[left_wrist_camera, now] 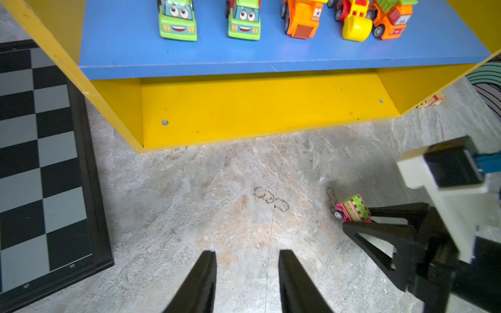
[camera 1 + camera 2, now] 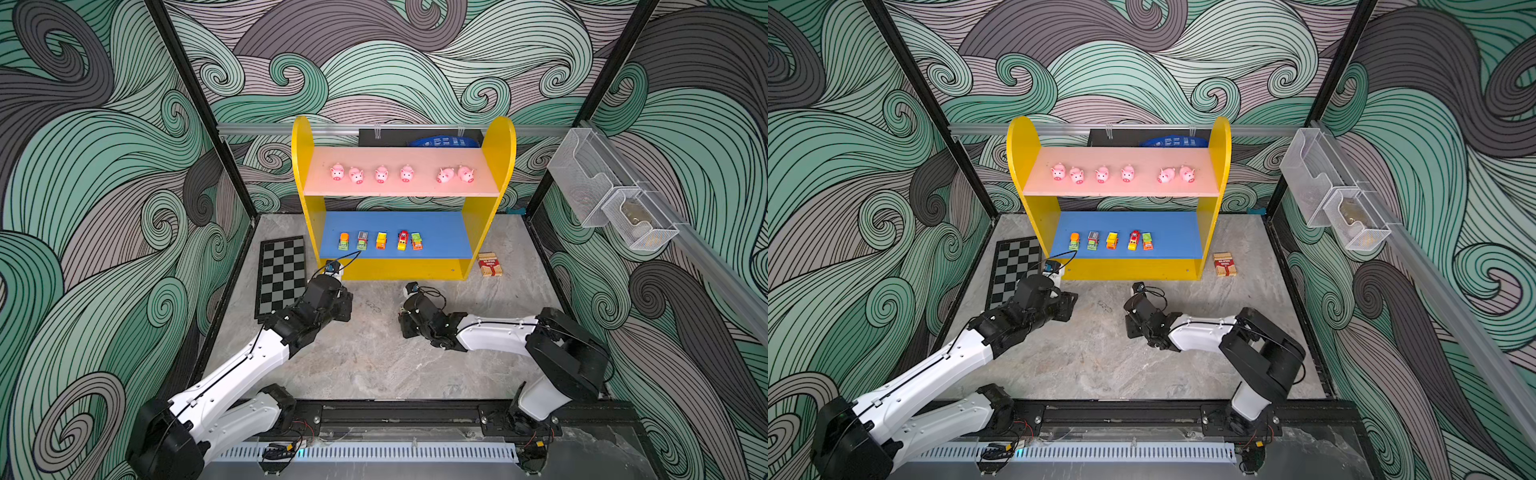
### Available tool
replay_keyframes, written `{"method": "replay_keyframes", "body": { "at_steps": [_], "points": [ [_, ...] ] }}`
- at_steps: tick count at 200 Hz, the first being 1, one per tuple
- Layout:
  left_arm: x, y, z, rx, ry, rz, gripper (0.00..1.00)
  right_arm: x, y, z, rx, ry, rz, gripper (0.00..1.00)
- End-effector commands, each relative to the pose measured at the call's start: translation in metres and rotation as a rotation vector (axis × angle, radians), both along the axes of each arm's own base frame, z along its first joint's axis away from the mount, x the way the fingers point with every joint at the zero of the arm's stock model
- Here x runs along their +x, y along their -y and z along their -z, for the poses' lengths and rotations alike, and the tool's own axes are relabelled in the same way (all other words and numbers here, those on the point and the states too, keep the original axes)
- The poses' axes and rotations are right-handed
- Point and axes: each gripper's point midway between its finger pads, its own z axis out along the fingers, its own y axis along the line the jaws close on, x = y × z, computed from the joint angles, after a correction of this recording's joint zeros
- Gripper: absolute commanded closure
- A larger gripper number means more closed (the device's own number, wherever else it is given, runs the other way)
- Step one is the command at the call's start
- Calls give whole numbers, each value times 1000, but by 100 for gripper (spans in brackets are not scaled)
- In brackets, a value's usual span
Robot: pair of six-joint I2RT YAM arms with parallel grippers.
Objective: Organize plastic toys on shelves
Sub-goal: Pick up the plastic toy at the center of the board.
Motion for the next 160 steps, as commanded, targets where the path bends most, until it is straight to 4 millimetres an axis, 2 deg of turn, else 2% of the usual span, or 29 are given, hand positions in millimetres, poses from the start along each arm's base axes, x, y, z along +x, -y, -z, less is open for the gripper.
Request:
{"method": "replay_keyframes", "body": {
  "at_steps": [1,42,88,117,160],
  "points": [
    [1,-11,-4,10,16,-40,57,7,3,-26,48,47,-13,78],
    [2,-14,-4,6,17,-53,57,23,14,-78,167,122,-27,81],
    [3,-15,-5,4,20,-56,57,56,48,-136,229,256,19,81],
    [3,-15,-5,3,20,-54,56,83,72,-154,204,313,84,81],
    [3,-15,-5,3,18,-55,56,118,85,-166,128,358,134,81]
  ]
}}
